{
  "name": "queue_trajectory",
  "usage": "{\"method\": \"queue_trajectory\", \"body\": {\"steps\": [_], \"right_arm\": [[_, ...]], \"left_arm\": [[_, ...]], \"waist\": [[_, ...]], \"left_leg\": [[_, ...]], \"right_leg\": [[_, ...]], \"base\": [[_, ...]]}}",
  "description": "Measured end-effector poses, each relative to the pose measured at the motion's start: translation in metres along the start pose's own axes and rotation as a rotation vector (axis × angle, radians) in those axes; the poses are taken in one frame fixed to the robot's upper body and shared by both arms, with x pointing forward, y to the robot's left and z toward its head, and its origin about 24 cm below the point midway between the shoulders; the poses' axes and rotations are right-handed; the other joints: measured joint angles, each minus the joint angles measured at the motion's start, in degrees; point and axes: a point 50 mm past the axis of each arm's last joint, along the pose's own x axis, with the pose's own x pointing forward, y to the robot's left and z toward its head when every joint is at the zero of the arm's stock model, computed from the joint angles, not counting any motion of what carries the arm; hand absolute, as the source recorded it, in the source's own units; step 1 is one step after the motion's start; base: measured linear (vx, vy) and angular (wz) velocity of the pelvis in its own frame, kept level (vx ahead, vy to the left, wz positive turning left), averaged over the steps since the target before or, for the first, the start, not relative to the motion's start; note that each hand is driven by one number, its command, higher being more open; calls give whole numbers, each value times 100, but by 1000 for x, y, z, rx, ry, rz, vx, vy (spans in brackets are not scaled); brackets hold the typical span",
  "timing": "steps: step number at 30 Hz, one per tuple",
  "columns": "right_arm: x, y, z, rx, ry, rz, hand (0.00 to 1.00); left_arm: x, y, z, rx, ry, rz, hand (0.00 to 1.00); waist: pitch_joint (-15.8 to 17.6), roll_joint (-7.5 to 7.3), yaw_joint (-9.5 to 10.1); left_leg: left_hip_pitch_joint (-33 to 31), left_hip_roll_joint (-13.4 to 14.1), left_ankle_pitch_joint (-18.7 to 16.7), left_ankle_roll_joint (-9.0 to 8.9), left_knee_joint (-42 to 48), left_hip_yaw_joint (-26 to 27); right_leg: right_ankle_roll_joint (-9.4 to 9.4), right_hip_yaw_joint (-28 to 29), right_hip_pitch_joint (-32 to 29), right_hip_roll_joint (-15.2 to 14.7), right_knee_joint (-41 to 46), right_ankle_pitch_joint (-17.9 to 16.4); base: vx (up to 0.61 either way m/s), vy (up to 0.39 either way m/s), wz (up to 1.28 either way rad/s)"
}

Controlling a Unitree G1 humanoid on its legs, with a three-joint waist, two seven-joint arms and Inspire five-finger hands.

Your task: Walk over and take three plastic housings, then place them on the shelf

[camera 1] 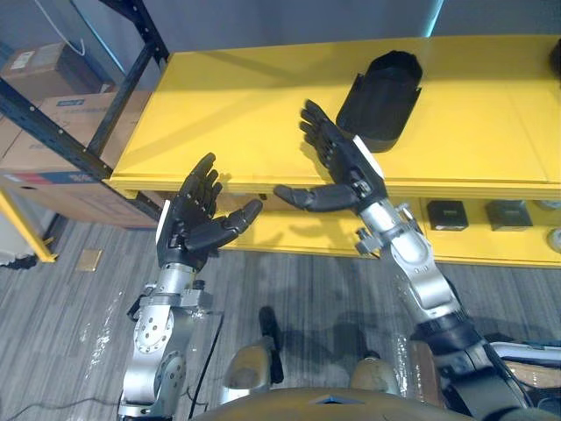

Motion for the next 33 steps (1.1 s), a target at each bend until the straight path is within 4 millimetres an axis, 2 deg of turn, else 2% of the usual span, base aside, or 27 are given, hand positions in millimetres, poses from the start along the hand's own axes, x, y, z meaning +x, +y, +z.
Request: {"method": "queue_trajectory", "body": {"steps": [3,6,9,11,14,22,25,33], "right_arm": [[22,10,-1,29,8,42,100],[32,13,-7,54,43,25,100],[41,9,-19,68,120,-91,100],[50,0,-23,71,156,-234,100],[60,-6,-16,60,134,-377,100],[61,-7,-15,-32,132,-580,100],[61,-8,-15,-37,131,-606,100],[54,0,-18,-109,124,-648,100]], "left_arm": [[-1,-6,-4,-24,13,-4,100],[-1,-7,-8,-35,22,10,100],[-2,-6,-14,-49,45,45,100],[-2,-7,-15,-57,47,48,100],[-4,-11,-19,-69,64,47,100],[-7,-17,-26,-90,96,39,100],[-9,-16,-32,-92,122,51,100],[-12,-22,-38,-107,153,34,100]], "waist": [[63,82,72],[121,128,105],[171,199,180],[265,268,189],[321,325,199],[366,417,196],[384,471,197],[384,471,169]], "left_leg": [[-113,-61,54,-26,-20,-124],[-192,-118,143,33,-18,-237],[-194,-190,179,62,-17,-270],[-196,-225,193,80,-17,-294],[-194,-242,198,86,-17,-302],[-130,-245,206,96,-18,-259],[-93,-243,204,94,-18,-233],[-5,-240,150,73,-18,-97]], "right_leg": [[-6,-44,-167,-82,232,-88],[50,-152,-215,-159,390,-155],[68,-163,-241,-248,511,-223],[81,-166,-253,-287,563,-248],[63,-180,-255,-319,595,-277],[66,-140,-244,-355,625,-284],[68,-116,-225,-357,619,-282],[153,13,-193,-338,504,-195]], "base": [[-40,-11,16],[9,-34,24],[19,-24,10],[-10,-13,7],[-7,-3,1],[-9,-15,-3],[-18,-13,-4],[1,-14,-9]]}}
